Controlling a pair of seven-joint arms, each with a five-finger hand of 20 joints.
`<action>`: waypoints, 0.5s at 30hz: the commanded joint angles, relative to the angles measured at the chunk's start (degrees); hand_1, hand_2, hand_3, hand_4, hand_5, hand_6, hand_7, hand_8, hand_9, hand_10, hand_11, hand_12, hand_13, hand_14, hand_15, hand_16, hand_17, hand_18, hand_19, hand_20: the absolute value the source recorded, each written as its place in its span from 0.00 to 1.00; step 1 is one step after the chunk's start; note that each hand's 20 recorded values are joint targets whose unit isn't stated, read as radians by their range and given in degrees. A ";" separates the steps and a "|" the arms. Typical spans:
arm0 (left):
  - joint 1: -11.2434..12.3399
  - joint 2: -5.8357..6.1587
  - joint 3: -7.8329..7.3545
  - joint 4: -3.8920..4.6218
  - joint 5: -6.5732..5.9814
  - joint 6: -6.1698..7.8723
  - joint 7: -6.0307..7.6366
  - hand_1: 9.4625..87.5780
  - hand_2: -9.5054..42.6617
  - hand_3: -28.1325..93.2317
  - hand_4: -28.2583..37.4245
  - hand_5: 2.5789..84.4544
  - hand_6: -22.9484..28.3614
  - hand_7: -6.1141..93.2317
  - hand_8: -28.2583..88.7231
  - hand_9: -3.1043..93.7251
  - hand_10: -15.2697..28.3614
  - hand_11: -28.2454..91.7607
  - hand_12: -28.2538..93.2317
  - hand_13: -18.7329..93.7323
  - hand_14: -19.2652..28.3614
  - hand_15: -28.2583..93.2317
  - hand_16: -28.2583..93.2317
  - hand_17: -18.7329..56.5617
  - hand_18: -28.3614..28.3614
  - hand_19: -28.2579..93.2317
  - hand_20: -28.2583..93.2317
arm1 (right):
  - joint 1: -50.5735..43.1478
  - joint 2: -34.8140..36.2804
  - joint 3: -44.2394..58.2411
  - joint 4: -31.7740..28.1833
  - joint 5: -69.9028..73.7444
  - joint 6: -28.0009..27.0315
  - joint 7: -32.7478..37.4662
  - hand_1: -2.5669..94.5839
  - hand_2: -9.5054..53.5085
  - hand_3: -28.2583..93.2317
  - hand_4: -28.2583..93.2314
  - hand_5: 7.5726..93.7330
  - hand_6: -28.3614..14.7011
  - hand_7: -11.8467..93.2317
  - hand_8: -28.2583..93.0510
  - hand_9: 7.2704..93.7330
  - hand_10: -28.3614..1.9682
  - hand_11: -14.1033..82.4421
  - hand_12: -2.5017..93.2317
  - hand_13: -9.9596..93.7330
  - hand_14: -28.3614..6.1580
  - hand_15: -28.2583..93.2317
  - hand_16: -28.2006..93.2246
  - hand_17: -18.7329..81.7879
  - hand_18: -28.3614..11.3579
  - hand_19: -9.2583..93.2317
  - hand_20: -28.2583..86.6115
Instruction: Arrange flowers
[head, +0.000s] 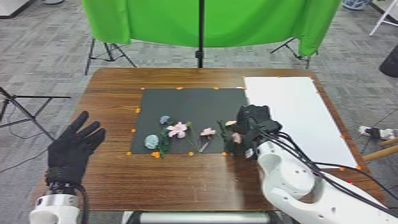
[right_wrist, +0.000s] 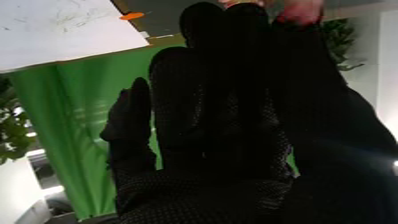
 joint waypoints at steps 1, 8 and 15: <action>1.43 -0.52 -0.04 0.15 0.19 -0.46 -0.44 0.16 0.32 0.89 0.00 0.41 0.60 0.13 0.17 0.36 0.80 0.42 0.32 0.34 0.97 0.68 0.14 0.14 1.00 0.71 0.23 | -1.06 1.30 1.26 -1.61 -1.98 -0.01 1.61 0.51 0.01 0.77 0.00 0.81 0.70 0.26 0.22 0.79 0.56 0.42 0.20 0.69 0.54 0.83 0.38 0.41 0.12 0.91 0.68; 1.01 -0.61 0.10 0.28 0.26 -0.42 -0.60 0.16 0.32 0.89 0.00 0.41 0.60 0.13 0.17 0.36 0.80 0.42 0.32 0.34 0.97 0.68 0.14 0.14 1.00 0.71 0.23 | -0.97 2.64 3.62 -3.02 -2.36 1.22 2.67 0.44 0.01 0.82 0.00 0.77 0.69 0.26 0.17 0.76 0.52 0.42 0.20 0.66 0.50 0.84 0.37 0.40 0.11 0.91 0.68; 0.99 -0.72 0.23 0.60 0.21 -0.55 -0.46 0.16 0.32 0.89 0.00 0.41 0.60 0.13 0.17 0.36 0.80 0.42 0.32 0.34 0.97 0.68 0.14 0.14 1.00 0.71 0.23 | -5.09 3.89 12.24 -6.28 5.52 4.13 4.02 0.40 0.01 0.85 0.00 0.75 0.68 0.27 0.13 0.74 0.50 0.42 0.20 0.65 0.48 0.85 0.37 0.39 0.11 0.91 0.68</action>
